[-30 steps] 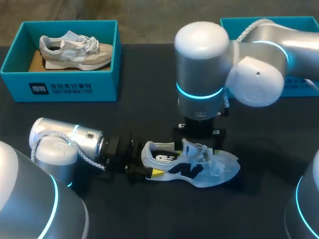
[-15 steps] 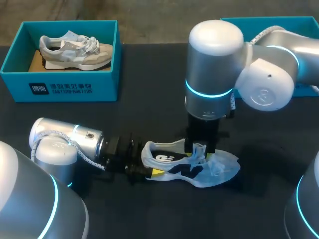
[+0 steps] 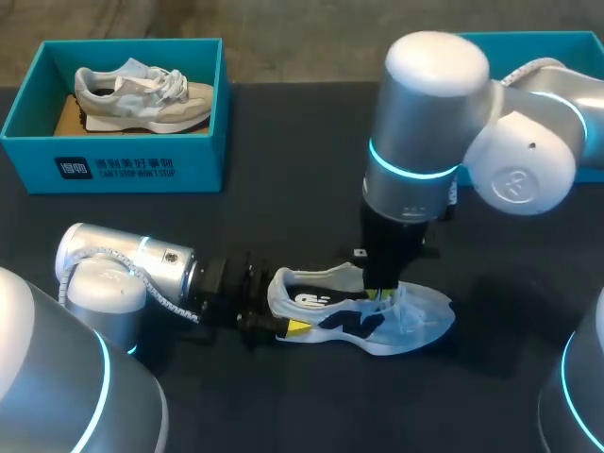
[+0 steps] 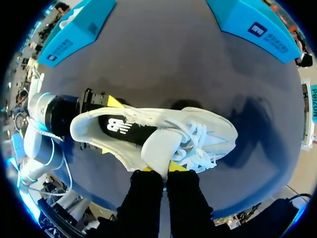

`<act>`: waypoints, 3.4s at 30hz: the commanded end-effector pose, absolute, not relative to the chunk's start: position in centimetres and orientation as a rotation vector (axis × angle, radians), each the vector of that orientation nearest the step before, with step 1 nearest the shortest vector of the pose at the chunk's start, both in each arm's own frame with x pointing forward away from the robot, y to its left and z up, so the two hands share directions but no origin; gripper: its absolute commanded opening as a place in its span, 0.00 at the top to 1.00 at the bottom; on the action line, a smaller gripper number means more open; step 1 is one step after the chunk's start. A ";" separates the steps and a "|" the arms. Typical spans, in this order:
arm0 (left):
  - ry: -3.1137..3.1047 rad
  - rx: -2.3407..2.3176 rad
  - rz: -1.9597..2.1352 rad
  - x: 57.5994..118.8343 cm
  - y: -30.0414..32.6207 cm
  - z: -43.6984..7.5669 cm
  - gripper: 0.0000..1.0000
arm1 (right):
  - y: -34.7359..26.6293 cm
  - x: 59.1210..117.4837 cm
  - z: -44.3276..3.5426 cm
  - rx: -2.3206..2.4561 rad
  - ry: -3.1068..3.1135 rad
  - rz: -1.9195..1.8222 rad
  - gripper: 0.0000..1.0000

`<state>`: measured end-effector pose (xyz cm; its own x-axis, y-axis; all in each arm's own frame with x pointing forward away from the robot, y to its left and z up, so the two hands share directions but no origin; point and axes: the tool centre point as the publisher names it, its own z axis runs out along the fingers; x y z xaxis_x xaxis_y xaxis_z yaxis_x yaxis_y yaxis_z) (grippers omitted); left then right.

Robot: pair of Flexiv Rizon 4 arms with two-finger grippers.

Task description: Take the shoe out of the shoebox, open the shoe tongue, remove and reinsert the insole, then place the shoe into the shoebox

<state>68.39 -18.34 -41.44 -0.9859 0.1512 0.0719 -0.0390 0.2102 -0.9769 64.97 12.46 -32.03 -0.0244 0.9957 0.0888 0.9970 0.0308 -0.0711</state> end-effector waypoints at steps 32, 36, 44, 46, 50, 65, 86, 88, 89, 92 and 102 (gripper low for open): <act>-2.323 -0.108 1.880 68.3 -18.4 -41.9 1.00 | 3.5 65.3 -34.5 -1.538 -2.075 -0.538 1.00; -2.323 -0.108 1.880 68.3 -18.4 -41.9 1.00 | 3.6 65.1 -33.8 -1.546 -2.096 -0.499 0.14; -2.323 -0.108 1.880 68.3 -18.4 -41.9 1.00 | 4.7 63.9 -29.7 -1.614 -2.229 -0.354 0.00; -2.323 -0.108 1.880 68.3 -18.4 -41.9 1.00 | 5.5 63.6 -28.5 -1.627 -2.292 -0.291 0.00; -2.323 -0.108 1.880 68.3 -18.4 -41.9 1.00 | 7.3 62.9 -26.1 -1.565 -2.470 -0.245 0.00; -2.323 -0.108 1.880 68.3 -18.4 -41.9 1.00 | 12.9 61.9 -22.4 -0.829 -3.067 0.001 1.00; -2.323 -0.108 1.880 68.3 -18.4 -41.9 1.00 | 15.0 61.9 -23.5 -0.067 -3.262 -0.096 1.00; -2.323 -0.108 1.880 68.3 -18.4 -41.9 1.00 | 15.4 62.3 -24.0 -0.063 -3.270 -0.054 1.00; -2.323 -0.108 1.880 68.3 -18.4 -41.9 1.00 | 15.5 62.4 -24.2 -0.049 -3.279 -0.062 1.00; -2.323 -0.108 1.880 68.3 -18.4 -41.9 1.00 | 16.1 62.7 -25.3 -0.010 -3.318 -0.022 1.00; -2.323 -0.108 1.880 68.3 -18.4 -41.9 1.00 | 16.3 62.9 -25.8 -0.014 -3.307 0.008 1.00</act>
